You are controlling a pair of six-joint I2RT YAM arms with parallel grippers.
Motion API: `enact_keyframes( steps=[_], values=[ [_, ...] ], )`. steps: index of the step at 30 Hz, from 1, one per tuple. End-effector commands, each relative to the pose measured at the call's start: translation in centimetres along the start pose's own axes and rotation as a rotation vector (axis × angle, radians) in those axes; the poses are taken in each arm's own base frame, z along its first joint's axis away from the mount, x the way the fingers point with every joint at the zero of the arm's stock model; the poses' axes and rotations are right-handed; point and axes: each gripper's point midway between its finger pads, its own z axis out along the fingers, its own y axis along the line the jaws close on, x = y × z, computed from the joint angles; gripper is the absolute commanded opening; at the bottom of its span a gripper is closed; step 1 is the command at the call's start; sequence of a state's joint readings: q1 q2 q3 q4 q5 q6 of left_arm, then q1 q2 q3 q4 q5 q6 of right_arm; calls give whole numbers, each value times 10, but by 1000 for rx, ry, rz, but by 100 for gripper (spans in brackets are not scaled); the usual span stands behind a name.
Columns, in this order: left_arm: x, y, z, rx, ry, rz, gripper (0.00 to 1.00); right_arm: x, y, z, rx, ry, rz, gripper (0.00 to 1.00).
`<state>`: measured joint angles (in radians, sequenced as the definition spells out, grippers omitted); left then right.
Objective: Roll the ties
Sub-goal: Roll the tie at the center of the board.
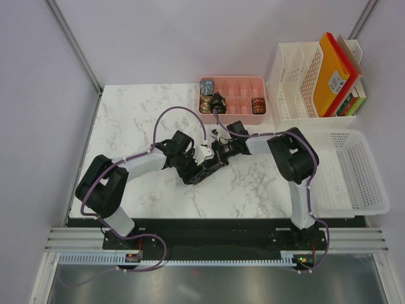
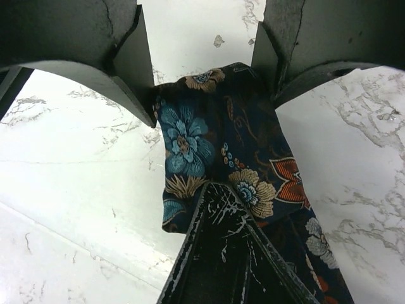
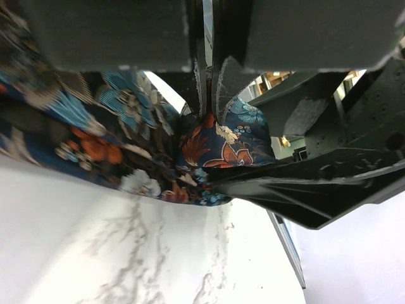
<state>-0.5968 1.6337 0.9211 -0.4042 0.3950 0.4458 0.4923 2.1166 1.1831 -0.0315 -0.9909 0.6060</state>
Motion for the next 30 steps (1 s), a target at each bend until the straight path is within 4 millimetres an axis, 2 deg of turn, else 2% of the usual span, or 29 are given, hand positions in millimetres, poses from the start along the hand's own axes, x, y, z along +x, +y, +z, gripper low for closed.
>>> enact_keyframes(
  steps=[1,12,16,22,27,29,30],
  values=[
    [-20,-5,-13,10,-52,-43,65,-6,-59,7,179,-43,0,0],
    [-40,11,-21,-77,-92,-86,70,-2,-94,11,272,-20,70,0],
    [-39,14,-19,-94,-88,-116,72,2,-104,11,309,-5,95,0],
    [-32,17,-7,-96,-66,-138,76,5,-108,14,323,8,121,0],
    [-37,20,5,-82,-85,-130,77,9,-103,19,323,17,127,0],
    [-36,17,12,-75,-72,-118,74,10,-102,21,322,21,132,0],
    [-34,18,15,-74,-62,-117,67,11,-100,21,319,22,137,0]
  ],
)
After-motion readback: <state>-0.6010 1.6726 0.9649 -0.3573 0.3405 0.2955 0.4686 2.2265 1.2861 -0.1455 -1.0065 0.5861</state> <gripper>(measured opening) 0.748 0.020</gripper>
